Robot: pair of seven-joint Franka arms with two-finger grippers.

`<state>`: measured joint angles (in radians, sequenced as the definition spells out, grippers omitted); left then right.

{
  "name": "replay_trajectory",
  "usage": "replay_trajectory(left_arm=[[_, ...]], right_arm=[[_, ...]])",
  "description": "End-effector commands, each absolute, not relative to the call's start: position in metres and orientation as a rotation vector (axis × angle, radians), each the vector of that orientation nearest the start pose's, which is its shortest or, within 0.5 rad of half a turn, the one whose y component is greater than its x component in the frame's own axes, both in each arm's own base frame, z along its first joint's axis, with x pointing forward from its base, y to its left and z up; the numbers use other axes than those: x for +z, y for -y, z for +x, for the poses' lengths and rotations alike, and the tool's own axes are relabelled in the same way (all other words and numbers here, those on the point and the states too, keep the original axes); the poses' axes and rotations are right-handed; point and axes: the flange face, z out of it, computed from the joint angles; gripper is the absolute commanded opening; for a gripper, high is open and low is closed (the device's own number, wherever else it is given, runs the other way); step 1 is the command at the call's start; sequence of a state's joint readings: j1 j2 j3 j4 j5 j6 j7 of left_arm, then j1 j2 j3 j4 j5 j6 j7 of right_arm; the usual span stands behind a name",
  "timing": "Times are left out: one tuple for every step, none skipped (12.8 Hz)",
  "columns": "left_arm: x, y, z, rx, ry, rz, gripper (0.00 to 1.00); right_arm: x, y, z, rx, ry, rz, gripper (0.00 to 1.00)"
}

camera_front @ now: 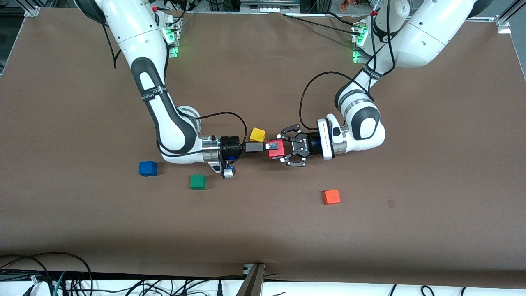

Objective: Pass red block to right arm, stack on blue
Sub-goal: 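Grasp the red cube with the right gripper and open the left gripper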

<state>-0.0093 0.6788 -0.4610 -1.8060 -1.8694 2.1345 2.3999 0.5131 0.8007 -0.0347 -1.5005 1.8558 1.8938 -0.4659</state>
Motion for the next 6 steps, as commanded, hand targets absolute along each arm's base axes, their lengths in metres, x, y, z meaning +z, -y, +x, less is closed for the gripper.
replay_trajectory(left_arm=[[0.2372, 0.3168, 0.5917, 1.224, 0.933, 1.417, 0.52], [0.2375, 0.3162, 0.5920, 1.214, 0.919, 1.420, 0.94], [0.2382, 0.3167, 0.5927, 1.201, 0.904, 1.419, 1.00], [0.2393, 0.3161, 0.5932, 1.199, 0.901, 1.417, 1.00], [0.2395, 0.3144, 0.5941, 1.197, 0.894, 1.419, 1.00], [0.2426, 0.3118, 0.5960, 1.179, 0.883, 1.426, 1.00]], right_arm=[[0.2375, -0.4069, 0.6070, 0.236, -0.202, -1.602, 0.09], [0.2362, -0.4058, 0.6075, 0.236, -0.204, -1.605, 0.08], [0.2374, -0.4060, 0.6075, 0.234, -0.201, -1.603, 0.08], [0.2385, -0.4053, 0.6081, 0.232, -0.200, -1.603, 0.08], [0.2383, -0.4029, 0.6096, 0.228, -0.199, -1.607, 0.08], [0.2410, -0.3987, 0.6136, 0.217, -0.195, -1.612, 0.08]])
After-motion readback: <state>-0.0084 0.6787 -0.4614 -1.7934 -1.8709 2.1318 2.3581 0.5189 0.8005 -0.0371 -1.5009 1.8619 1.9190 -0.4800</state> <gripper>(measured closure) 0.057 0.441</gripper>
